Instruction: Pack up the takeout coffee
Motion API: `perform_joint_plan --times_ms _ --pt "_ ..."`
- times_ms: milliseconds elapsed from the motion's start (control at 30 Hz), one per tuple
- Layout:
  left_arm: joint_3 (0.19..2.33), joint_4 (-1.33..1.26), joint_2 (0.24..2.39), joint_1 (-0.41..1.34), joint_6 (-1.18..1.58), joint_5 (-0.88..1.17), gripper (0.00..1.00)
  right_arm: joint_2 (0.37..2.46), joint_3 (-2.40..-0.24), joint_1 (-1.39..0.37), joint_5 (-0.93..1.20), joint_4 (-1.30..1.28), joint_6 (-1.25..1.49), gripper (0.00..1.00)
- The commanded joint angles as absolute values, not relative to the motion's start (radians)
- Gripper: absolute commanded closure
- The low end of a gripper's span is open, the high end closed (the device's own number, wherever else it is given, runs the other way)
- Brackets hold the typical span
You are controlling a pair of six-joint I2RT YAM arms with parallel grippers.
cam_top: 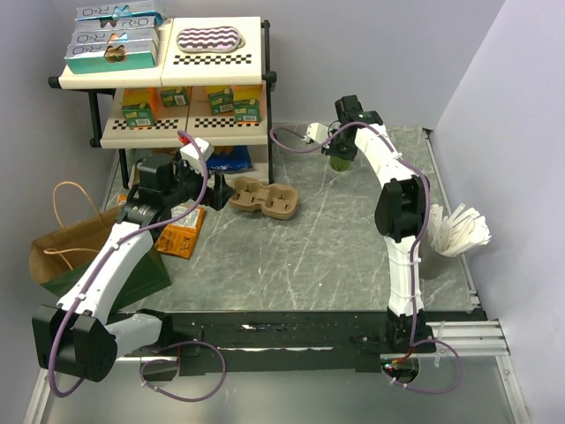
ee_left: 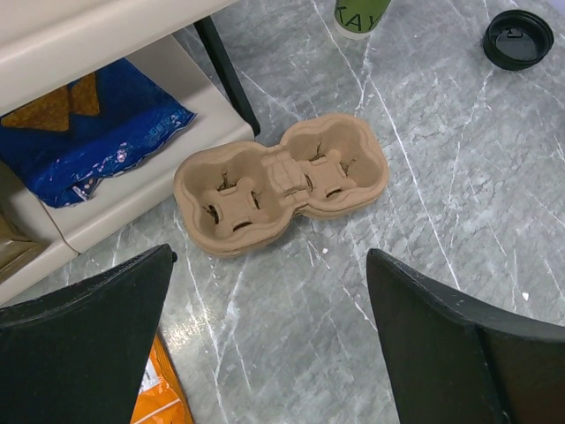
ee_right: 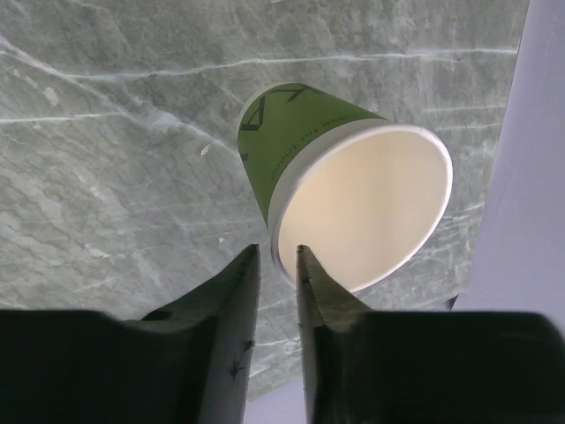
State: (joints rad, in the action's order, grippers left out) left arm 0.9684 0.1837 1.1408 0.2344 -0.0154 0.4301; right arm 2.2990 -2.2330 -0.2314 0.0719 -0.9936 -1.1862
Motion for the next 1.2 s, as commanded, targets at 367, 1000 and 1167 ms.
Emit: perform_joint_plan --times_ms 367,1000,1167 --pt "0.937 0.13 1.118 0.235 -0.031 0.439 0.03 2.283 -2.253 -0.247 0.081 -1.025 -1.298 0.95" --pt "0.897 0.115 1.095 0.235 -0.006 0.474 0.03 1.812 -1.981 -0.376 0.301 -1.206 -1.161 1.0" --pt "0.899 0.104 1.112 0.235 -0.006 0.462 0.03 1.645 -1.774 -0.538 0.324 -1.197 -1.075 1.0"
